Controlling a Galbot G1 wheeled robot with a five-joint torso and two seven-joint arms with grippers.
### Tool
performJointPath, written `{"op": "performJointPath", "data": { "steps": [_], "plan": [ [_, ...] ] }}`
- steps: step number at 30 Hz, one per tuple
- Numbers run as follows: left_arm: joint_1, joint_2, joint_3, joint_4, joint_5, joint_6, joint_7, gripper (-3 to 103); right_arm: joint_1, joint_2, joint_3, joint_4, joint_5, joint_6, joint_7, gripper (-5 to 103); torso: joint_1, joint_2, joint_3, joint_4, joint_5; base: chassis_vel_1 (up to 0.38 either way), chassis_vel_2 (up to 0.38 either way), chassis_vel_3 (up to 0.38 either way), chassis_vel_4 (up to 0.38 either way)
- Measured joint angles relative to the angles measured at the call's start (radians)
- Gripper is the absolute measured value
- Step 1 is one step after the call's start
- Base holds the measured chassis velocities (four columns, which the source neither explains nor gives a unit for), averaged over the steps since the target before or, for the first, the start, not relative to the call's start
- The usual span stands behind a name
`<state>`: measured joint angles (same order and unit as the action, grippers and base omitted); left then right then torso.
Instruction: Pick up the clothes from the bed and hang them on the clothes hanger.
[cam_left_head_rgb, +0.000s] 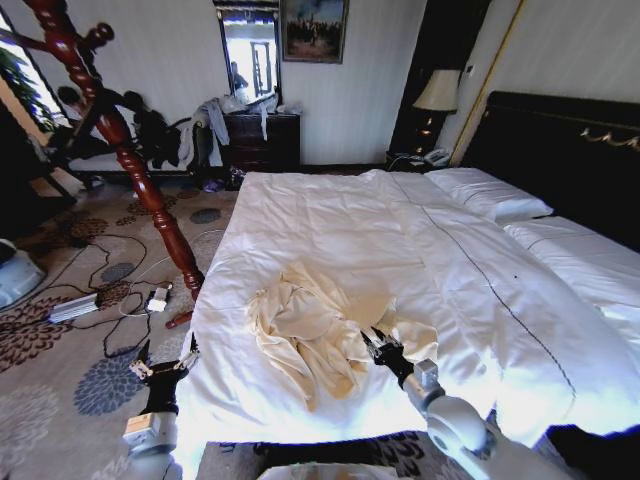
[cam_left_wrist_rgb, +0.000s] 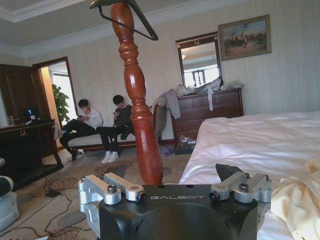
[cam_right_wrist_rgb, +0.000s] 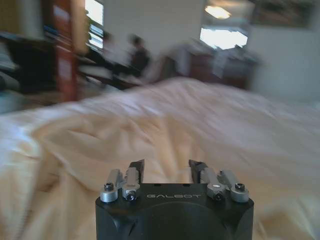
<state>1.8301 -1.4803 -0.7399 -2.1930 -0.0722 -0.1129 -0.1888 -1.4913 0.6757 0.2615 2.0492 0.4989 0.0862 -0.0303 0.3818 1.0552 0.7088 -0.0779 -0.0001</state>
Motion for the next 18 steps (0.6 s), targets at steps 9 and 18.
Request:
{"op": "performJointPath", "data": {
  "steps": [9,18],
  "plan": [
    [-0.010,0.000,0.000,0.017,0.002,-0.001,-0.001,100,0.104,-0.047,0.036,-0.129,-0.010,0.011,-0.160,90,0.000,0.000,0.000,0.0000,0.0003,0.000,0.000,0.000,0.000],
    [-0.022,-0.011,0.009,0.032,0.016,-0.002,-0.002,100,0.182,-0.072,0.056,-0.189,0.425,-0.276,-0.191,100,0.000,0.000,0.000,-0.0001,0.0001,0.000,0.000,0.000,0.000]
  ]
}}
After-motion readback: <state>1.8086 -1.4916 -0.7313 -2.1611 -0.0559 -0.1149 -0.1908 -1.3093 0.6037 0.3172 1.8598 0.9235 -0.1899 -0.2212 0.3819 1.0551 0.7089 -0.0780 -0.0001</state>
